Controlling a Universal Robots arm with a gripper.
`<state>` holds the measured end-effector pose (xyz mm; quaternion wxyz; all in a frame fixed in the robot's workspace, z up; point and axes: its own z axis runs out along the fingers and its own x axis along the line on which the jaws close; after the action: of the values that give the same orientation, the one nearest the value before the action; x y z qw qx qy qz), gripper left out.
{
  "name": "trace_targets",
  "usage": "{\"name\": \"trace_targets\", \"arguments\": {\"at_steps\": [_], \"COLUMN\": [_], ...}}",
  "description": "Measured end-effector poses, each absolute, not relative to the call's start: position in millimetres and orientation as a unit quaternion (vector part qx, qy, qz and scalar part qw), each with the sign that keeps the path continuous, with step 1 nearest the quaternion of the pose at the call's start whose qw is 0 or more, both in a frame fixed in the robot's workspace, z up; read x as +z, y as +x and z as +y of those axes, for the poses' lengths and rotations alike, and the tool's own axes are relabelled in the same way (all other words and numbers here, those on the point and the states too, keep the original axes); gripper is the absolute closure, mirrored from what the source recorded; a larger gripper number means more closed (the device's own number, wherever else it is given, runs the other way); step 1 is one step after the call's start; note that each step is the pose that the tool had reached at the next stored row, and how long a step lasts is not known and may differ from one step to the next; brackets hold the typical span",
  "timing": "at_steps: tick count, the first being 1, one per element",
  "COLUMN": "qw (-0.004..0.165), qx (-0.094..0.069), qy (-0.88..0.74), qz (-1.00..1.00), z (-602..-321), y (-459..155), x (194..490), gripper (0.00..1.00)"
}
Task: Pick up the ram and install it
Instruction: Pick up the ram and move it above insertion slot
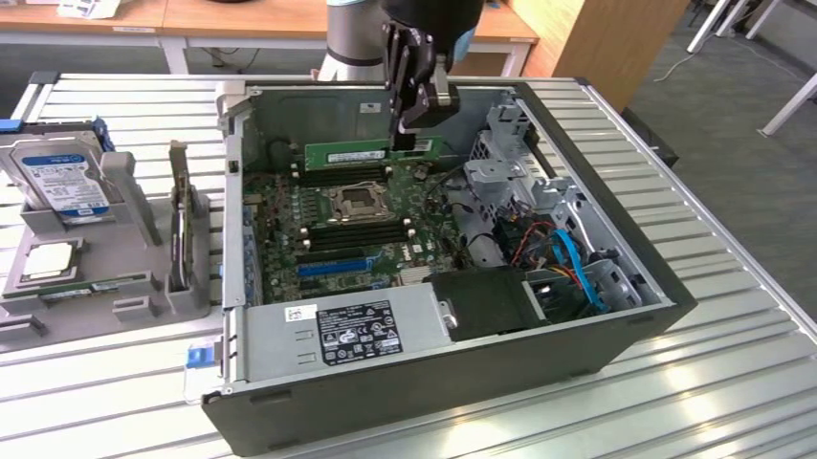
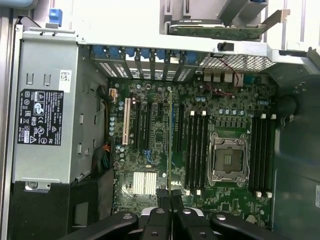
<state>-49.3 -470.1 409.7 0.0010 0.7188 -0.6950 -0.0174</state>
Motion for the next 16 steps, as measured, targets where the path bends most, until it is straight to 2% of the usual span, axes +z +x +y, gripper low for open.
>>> {"name": "trace_targets", "arguments": {"at_steps": [16], "qw": [0.000], "qx": [-0.017], "qy": [0.716], "qz": [-0.698], "z": [-452.5], "y": [-49.2], "x": [409.4], "gripper": [0.88]}}
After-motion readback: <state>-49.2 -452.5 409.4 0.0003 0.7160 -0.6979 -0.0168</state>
